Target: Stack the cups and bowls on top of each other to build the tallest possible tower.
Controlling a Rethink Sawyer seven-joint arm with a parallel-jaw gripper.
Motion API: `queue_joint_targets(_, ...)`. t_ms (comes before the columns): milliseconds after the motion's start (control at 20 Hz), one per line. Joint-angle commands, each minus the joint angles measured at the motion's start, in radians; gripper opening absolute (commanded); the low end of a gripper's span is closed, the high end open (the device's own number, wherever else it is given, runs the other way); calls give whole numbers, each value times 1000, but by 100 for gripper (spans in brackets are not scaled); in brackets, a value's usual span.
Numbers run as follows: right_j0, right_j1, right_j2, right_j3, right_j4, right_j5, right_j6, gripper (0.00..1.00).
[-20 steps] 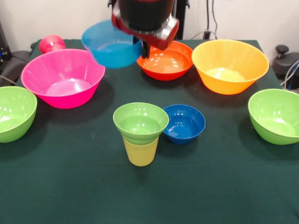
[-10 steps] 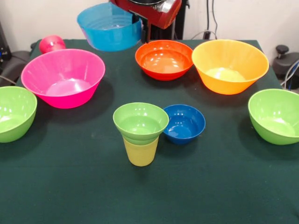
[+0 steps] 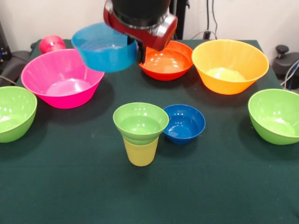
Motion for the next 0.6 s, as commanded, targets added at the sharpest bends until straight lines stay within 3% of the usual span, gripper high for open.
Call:
queue_joint_targets(50,6,147,50,-119,-36,-46,78,0)
queue_joint_targets(600,21,233,32,-235,-18,-31,112,0)
